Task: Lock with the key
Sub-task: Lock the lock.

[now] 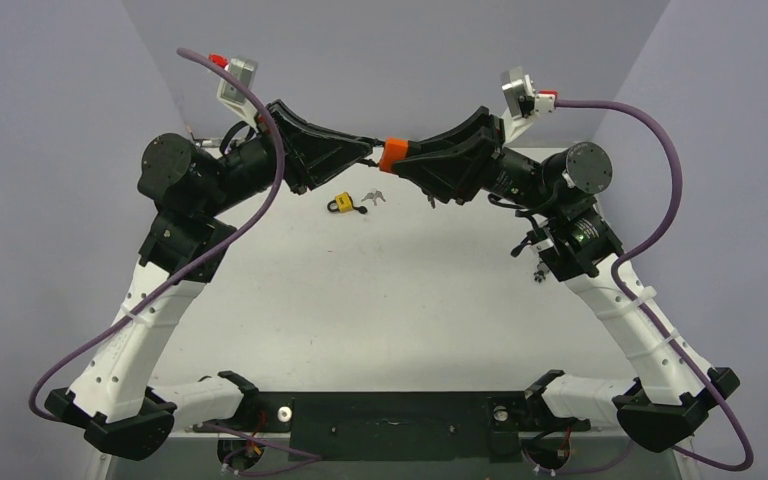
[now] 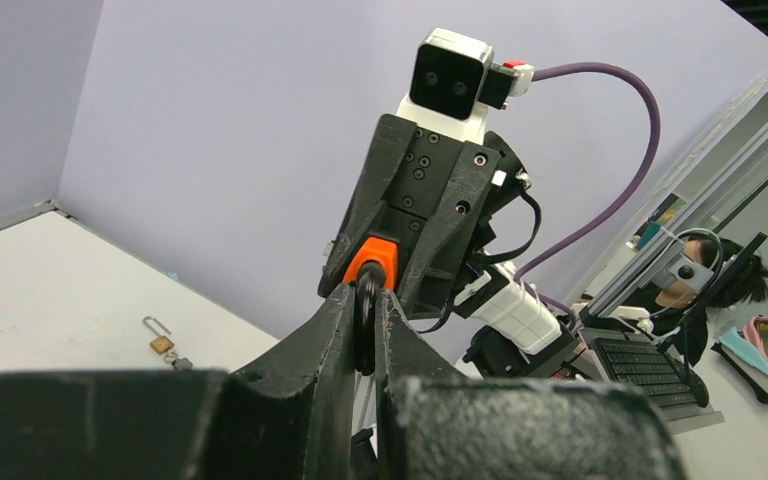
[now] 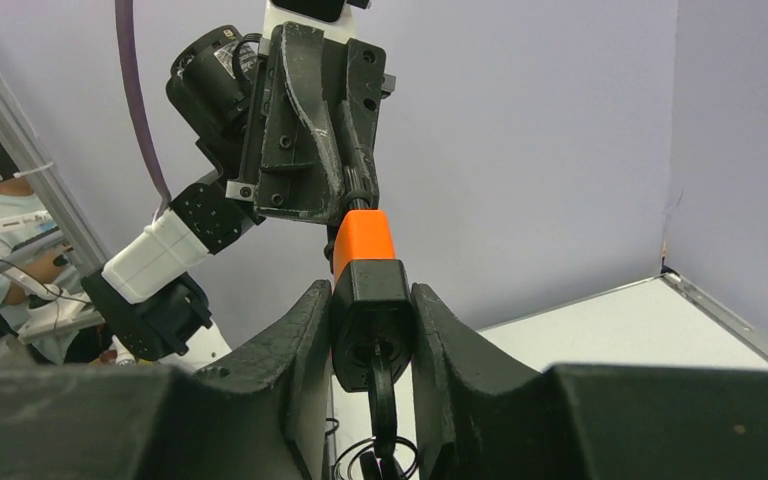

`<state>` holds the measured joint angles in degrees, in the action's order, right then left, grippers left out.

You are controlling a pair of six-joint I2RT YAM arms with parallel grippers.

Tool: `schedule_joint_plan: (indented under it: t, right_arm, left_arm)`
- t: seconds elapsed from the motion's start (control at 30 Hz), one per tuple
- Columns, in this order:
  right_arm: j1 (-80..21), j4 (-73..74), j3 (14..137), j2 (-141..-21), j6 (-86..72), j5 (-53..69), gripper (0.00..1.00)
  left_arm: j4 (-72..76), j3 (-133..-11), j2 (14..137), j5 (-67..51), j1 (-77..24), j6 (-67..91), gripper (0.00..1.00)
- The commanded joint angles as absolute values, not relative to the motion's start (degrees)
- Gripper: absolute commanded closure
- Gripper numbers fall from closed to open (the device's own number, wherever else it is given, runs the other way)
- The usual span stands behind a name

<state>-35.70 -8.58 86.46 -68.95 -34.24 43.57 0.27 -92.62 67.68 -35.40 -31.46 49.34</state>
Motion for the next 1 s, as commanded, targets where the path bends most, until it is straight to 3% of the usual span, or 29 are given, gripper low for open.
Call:
schedule_joint_plan:
  t: [0.0, 0.07, 0.1, 0.33, 0.97]
  right_arm:
    - [-36.22, -13.37, 86.77, -68.29, -35.73, 44.62, 0.89]
    - [-36.25, -12.97, 86.56, -67.8, -36.11, 44.26, 1.0]
    - [-36.24, -12.67, 86.15, -67.4, -36.4, 44.19, 1.0]
    - [-36.15, -9.3, 83.61, -64.4, -36.56, 44.56, 1.0]
    - [-36.58, -3.96, 80.26, -60.36, -37.14, 47.62, 1.0]
  left_arm:
    - [3.37, -93.25, 67.25, -35.23, -31.73, 49.24, 1.0]
    - [1.21, -92.86, 67.28, -36.44, -31.72, 47.81, 1.0]
    - [0.65, -92.79, 67.26, -37.59, -31.66, 46.63, 1.0]
    - [-10.74, -91.53, 64.65, -42.54, -30.93, 37.87, 0.75]
    - [-12.76, -90.65, 62.85, -52.01, -29.36, 33.14, 0.67]
